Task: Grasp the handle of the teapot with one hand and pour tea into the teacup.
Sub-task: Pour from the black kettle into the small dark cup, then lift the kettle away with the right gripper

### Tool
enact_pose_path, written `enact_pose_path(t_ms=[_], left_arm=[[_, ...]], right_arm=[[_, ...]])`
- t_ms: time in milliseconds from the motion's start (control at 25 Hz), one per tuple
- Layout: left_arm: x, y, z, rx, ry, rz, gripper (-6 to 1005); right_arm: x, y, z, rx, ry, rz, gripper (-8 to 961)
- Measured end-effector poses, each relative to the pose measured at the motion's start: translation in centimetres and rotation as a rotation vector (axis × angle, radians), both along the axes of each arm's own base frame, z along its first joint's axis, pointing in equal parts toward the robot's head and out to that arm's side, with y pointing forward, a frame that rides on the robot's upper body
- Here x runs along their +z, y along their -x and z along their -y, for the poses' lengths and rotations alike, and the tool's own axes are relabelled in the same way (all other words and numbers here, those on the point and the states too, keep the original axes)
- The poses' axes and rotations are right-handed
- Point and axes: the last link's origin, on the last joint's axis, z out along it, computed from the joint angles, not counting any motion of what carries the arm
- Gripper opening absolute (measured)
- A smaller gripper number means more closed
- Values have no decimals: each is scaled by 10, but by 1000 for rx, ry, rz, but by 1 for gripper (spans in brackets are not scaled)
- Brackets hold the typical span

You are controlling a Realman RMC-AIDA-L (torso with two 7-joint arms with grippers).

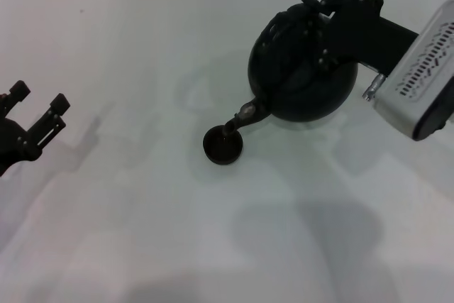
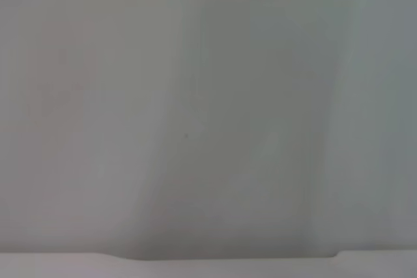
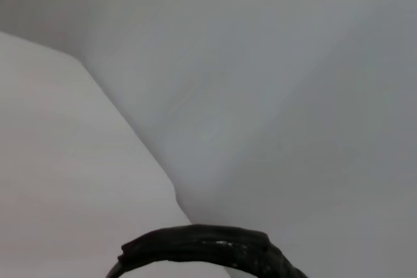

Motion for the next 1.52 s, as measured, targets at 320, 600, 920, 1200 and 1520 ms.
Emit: enact_pose_path(t_ms=[320, 600, 920, 1200, 1520], left_arm=[[-1, 2, 0, 12, -5, -2, 776], [0, 3, 0, 16, -12, -1, 776], [0, 5, -1, 31, -11, -9, 776], [-1, 5, -5, 32, -9, -14, 775], [-1, 4, -7, 31, -8, -16, 775]], right_arm=[[-4, 3, 0, 22, -42, 72, 118], [-4, 6, 2, 45, -59, 99, 113], [-6, 8, 4, 66, -63, 126, 110], [-11, 9, 8, 81, -88, 194, 111], [-11, 11, 8, 86, -96, 205, 107]])
